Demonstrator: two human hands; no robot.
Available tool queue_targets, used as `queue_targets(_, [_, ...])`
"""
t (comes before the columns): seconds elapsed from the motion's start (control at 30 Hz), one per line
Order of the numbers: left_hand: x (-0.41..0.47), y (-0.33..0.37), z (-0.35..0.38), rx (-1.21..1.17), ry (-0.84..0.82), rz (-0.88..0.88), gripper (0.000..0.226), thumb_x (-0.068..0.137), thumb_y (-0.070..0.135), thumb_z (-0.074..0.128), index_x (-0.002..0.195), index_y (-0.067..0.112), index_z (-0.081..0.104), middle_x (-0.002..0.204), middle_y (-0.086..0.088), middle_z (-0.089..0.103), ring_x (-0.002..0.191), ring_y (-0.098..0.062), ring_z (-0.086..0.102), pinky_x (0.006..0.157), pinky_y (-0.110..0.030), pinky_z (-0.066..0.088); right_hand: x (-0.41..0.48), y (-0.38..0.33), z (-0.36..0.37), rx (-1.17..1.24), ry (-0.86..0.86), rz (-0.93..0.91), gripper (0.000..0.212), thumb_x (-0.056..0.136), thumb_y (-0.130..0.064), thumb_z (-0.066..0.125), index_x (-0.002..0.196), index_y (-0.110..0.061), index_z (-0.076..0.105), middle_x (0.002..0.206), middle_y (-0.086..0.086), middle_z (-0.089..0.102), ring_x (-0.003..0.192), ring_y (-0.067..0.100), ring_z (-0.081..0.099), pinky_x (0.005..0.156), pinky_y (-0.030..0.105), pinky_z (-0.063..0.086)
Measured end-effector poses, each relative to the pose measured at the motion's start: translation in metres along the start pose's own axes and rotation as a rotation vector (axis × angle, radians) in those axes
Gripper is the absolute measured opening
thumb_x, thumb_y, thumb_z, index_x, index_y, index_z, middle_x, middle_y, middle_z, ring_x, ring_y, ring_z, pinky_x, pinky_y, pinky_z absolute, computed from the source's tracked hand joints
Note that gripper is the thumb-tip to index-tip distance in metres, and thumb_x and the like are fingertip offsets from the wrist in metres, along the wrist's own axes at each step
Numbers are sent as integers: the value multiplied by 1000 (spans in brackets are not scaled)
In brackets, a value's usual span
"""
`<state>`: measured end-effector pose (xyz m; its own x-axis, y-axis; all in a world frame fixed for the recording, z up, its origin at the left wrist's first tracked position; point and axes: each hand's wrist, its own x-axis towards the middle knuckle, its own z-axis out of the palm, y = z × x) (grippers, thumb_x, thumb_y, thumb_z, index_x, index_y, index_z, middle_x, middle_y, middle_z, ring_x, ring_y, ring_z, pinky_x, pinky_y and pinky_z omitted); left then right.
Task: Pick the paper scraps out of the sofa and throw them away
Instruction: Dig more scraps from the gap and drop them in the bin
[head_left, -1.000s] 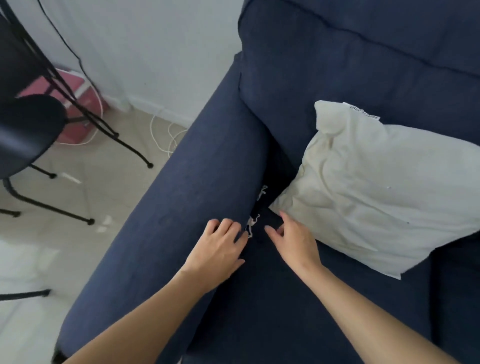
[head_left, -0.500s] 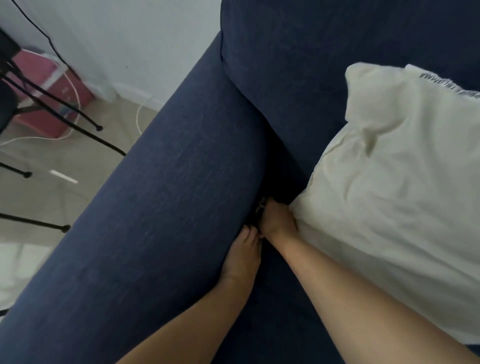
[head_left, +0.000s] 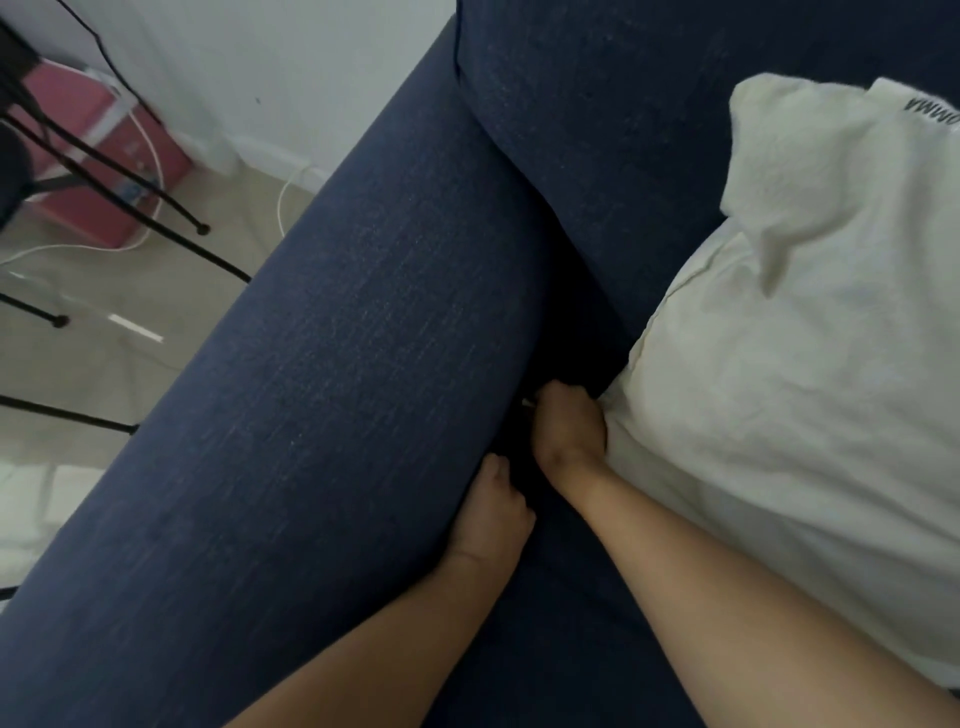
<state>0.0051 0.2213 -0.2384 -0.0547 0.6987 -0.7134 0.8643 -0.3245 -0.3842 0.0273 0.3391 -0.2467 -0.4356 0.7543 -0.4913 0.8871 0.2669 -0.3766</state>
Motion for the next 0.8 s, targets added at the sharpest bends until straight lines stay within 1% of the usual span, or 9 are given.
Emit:
queue_targets(0.1, [-23, -4, -3, -165, 36, -19, 7, 96, 19, 58, 94, 15, 64, 95, -9, 62, 92, -23, 54, 85, -36, 39, -15, 2, -8, 115, 33, 8, 24, 102, -18, 56, 91, -6, 74, 93, 15, 76, 83, 29, 73, 71, 31, 56])
queue_targets(0.17, [-41, -12, -8, -275, 90, -3, 10, 93, 9, 59, 85, 13, 63, 95, -9, 62, 90, -23, 55, 80, -35, 39, -28, 2, -21, 185, 59, 16, 25, 98, -23, 61, 85, -9, 77, 80, 13, 76, 74, 29, 74, 70, 40, 63])
queue_targets(0.23, [-62, -23, -14, -345, 169, 7, 10, 92, 4, 58, 85, 11, 64, 99, -11, 62, 94, -25, 55, 79, -35, 40, -44, 1, -42, 216, 107, 0, 28, 96, -24, 65, 74, -11, 75, 68, 11, 73, 63, 27, 72, 66, 43, 63])
queue_targets(0.3, [-87, -36, -15, -433, 296, -15, 13, 91, 3, 57, 90, 12, 66, 104, -10, 61, 97, -25, 54, 82, -33, 44, -62, -4, -66, 213, 153, -23, 34, 96, -24, 67, 64, -11, 70, 61, 9, 70, 55, 21, 69, 62, 35, 60])
queue_targets(0.37, [-114, -53, -12, -601, 426, -45, 20, 91, 1, 56, 100, 14, 69, 107, -5, 60, 100, -22, 53, 84, -29, 44, -83, -14, -90, 190, 189, -34, 32, 96, -27, 65, 69, -12, 73, 62, 6, 71, 50, 12, 67, 52, 23, 52])
queue_targets(0.43, [-146, -76, -5, -787, 546, -67, 21, 90, 0, 58, 100, 16, 69, 103, -3, 60, 96, -20, 54, 76, -25, 42, -103, -31, -111, 197, 224, -53, 27, 97, -29, 64, 78, -16, 77, 67, 1, 72, 50, 10, 67, 48, 18, 47])
queue_targets(0.57, [-214, -118, 34, -1073, 813, -249, 17, 87, 0, 67, 91, 15, 74, 89, -3, 65, 79, -25, 61, 67, -39, 52, -145, -85, -128, 227, 237, -127, 23, 94, -31, 63, 79, -20, 77, 68, -5, 71, 49, 9, 67, 52, 26, 53])
queue_targets(0.67, [-278, -136, 81, -1178, 859, -406, 18, 88, -1, 61, 96, 11, 71, 93, -3, 62, 77, -28, 61, 69, -41, 50, -183, -143, -114, 207, 224, -217, 21, 93, -32, 64, 77, -26, 76, 66, -10, 70, 49, 8, 68, 52, 22, 45])
queue_targets(0.8, [-356, -139, 166, -1226, 818, -578, 19, 90, 0, 60, 102, 9, 72, 94, -5, 63, 76, -30, 62, 69, -36, 49, -234, -222, -65, 141, 105, -322, 23, 96, -33, 60, 80, -28, 75, 75, -9, 75, 53, 7, 71, 55, 24, 49])
